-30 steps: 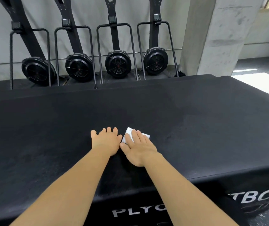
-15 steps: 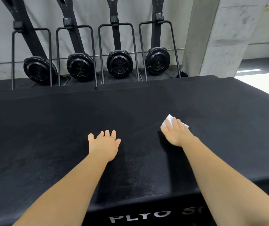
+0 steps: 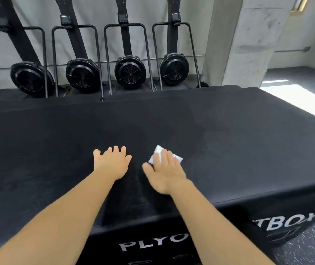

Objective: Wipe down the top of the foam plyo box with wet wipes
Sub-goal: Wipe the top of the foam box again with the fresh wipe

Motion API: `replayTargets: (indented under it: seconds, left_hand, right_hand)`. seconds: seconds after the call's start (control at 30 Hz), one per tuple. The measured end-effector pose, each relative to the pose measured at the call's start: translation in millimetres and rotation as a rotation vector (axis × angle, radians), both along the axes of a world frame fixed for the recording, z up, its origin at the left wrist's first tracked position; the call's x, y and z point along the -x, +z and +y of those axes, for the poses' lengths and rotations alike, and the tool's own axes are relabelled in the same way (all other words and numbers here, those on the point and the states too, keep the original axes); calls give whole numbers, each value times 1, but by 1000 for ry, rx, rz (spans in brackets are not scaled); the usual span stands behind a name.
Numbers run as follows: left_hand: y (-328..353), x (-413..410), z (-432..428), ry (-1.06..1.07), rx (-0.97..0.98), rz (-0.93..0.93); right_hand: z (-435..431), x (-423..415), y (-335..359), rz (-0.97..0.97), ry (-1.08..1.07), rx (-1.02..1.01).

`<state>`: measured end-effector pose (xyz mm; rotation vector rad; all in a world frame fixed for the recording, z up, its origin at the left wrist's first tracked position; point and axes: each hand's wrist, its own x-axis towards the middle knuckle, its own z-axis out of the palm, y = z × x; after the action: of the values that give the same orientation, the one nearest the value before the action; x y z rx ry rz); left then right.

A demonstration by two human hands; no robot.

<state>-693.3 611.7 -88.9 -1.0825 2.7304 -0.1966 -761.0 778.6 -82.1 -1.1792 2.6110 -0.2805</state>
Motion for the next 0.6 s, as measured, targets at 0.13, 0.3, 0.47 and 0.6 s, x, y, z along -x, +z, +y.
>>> replayTargets:
  seconds: [0.13, 0.3, 0.47, 0.6]
  left_hand:
    - [1, 0, 0, 0, -7, 5]
    - [2, 1, 0, 25, -24, -19]
    - [2, 2, 0, 20, -17, -29]
    - [3, 2, 0, 18, -16, -33]
  right_hand:
    - [-4, -28, -5, -52, 125, -83]
    - [11, -10, -1, -26, 165, -73]
    - [40, 38, 1, 26, 24, -4]
    - [60, 73, 5, -19, -96, -43]
